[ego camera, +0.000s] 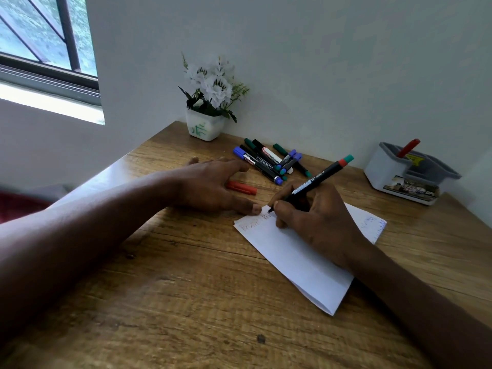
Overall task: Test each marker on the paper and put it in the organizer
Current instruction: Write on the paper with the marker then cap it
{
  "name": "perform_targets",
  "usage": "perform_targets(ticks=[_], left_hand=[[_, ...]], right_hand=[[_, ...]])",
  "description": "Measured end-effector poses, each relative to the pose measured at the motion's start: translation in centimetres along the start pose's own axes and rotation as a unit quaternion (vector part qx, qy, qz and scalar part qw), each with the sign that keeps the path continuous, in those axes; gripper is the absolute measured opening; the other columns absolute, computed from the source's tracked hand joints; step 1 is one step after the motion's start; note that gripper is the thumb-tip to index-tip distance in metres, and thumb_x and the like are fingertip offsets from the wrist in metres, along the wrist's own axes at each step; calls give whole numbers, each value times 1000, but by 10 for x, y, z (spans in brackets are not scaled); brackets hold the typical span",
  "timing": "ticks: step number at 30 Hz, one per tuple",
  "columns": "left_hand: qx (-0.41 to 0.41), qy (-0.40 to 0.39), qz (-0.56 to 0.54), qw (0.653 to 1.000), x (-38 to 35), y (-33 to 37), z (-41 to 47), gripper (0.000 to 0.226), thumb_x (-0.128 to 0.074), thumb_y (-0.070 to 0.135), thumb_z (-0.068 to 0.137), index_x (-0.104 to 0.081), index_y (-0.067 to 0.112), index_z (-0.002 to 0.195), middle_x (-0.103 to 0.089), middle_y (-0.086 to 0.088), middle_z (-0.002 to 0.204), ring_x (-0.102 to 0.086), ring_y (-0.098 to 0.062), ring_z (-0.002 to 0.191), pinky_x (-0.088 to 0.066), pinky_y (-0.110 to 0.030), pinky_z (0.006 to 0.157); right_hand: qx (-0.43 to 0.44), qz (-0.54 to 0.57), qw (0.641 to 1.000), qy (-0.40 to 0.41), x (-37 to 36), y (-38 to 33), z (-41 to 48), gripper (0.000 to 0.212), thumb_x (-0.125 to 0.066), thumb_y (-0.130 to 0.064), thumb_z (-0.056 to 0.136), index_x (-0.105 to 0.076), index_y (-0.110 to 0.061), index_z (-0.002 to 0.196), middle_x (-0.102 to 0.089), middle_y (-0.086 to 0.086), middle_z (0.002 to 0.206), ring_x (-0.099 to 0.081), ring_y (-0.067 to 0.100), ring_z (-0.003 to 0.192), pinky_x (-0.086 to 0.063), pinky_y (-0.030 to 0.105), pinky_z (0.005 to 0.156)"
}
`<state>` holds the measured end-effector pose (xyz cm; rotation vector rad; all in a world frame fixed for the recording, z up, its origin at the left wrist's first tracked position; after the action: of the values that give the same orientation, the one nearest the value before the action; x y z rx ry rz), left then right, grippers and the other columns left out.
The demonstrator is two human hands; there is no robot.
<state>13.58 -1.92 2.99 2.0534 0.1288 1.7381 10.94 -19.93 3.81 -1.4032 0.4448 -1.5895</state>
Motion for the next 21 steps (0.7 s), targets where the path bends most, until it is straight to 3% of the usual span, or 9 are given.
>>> perform_targets(ticks=[2,6,10,17,21], left_hand=[[-1,1,-3,1000,0,-1,1,100,-62,77,74,-21,39,157,-22,8,166,-24,-19,151,-17,-57,122],[-3,4,2,1000,-1,-2,2,100,-61,79,74,-21,39,157,-22,8,166,-24,-19,151,-16,-57,122],[-1,1,0,1000,-2,-3,3,102,-61,80,73,-20,39,157,-22,8,166,-24,-20,150,-17,-57,122],[-2,0,9,1000,-2,-4,6,105,-59,82,71,-19,39,157,-22,8,167,-25,-20,150,-16,-58,122],[-2,1,6,1000,-2,-5,7,106,-59,84,69,-20,39,157,-23,8,166,-28,-21,149,-20,-57,121]], right_hand=[[-11,3,1000,14,2,2,0,13,-69,-28,82,-74,-17,86,-72,-3,68,-72,13,71,-61,29,71],[-26,15,1000,5,0,3,-1,12,-70,-26,84,-73,-16,89,-74,-3,70,-73,11,70,-60,25,70],[-45,20,998,35,4,7,0,17,-71,-25,85,-73,-12,96,-74,-1,74,-74,12,75,-62,33,78],[-37,-20,998,42,5,4,0,12,-70,-26,86,-73,-16,92,-73,-3,76,-71,13,76,-60,27,74],[-49,-12,998,48,5,6,0,15,-70,-21,89,-72,-9,98,-73,-3,73,-73,7,74,-59,24,76]])
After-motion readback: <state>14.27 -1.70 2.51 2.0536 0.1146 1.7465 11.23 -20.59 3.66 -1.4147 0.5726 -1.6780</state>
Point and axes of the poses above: each hand's wrist, its own z-axis towards the middle knuckle, its own x-axis out of the back of the hand, y = z × x, the point moved 7 cm from there along z, towards the middle knuckle
